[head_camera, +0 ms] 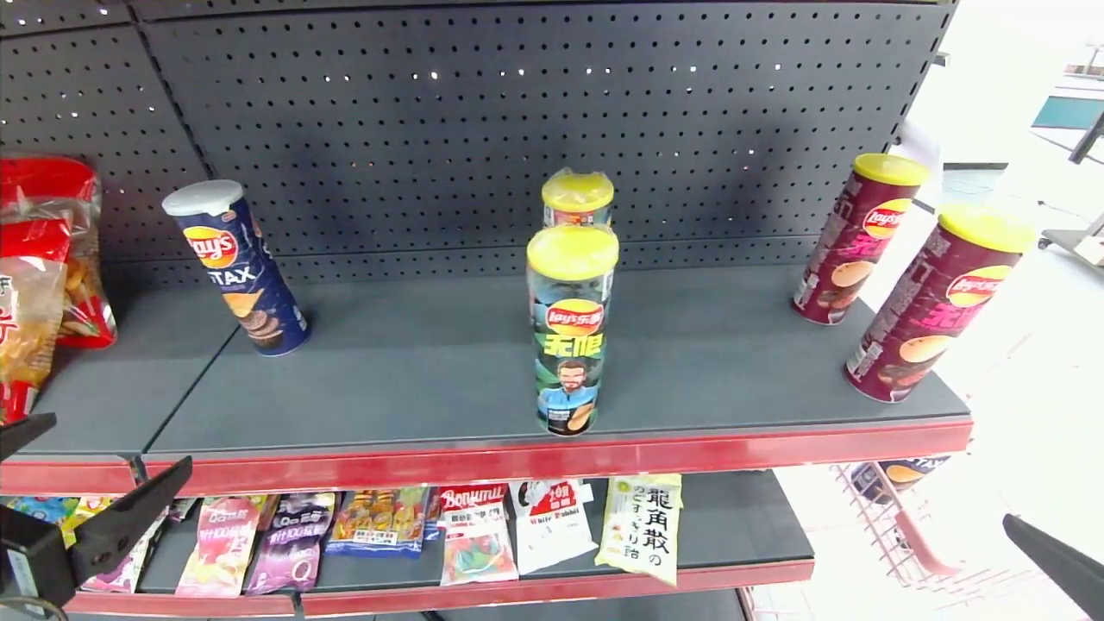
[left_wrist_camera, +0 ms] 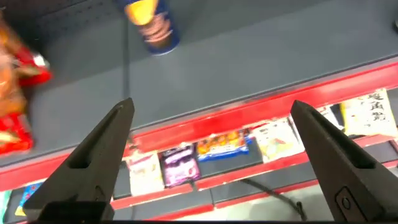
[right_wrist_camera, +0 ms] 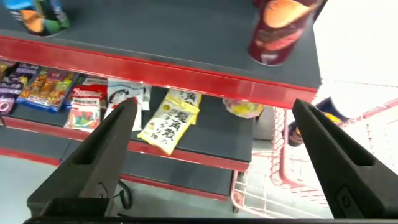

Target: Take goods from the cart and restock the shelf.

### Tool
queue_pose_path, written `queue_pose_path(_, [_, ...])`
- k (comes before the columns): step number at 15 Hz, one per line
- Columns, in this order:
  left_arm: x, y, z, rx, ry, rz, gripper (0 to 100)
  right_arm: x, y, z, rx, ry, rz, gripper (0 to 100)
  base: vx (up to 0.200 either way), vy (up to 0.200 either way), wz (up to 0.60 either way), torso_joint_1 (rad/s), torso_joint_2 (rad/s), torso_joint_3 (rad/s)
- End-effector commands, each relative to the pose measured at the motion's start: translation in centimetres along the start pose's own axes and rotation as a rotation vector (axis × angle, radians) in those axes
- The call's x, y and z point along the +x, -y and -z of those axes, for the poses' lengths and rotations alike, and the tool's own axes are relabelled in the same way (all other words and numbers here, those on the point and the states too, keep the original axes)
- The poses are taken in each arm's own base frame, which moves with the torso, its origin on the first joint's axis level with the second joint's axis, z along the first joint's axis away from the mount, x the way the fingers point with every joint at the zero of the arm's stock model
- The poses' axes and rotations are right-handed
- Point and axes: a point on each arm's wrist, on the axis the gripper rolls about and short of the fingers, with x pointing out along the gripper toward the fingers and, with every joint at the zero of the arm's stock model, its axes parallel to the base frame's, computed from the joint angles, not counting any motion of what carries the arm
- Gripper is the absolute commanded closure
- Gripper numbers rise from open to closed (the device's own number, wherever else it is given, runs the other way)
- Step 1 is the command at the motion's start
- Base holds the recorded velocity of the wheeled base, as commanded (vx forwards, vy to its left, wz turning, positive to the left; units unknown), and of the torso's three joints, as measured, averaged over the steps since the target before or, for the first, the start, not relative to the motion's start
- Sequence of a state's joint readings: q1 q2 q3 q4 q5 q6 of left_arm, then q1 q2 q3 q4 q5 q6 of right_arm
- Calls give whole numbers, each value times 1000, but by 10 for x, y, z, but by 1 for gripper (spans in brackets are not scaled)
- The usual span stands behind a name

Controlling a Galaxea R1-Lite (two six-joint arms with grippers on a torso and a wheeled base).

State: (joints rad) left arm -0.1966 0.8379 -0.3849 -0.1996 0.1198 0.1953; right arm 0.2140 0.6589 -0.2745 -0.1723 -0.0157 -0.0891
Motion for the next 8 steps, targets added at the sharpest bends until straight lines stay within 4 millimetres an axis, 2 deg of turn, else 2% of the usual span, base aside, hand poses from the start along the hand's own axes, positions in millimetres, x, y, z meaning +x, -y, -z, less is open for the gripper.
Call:
queue_pose_path(1, [-1, 0, 0, 2, 1, -2, 0, 1, 0, 1, -2, -5, -3, 0, 0, -200, 0, 22, 12, -2])
queue_pose_path(8, [-12, 0, 7, 12, 34, -9, 0, 2, 0, 4, -2, -27, -1, 0, 0, -200, 0, 2, 2, 2])
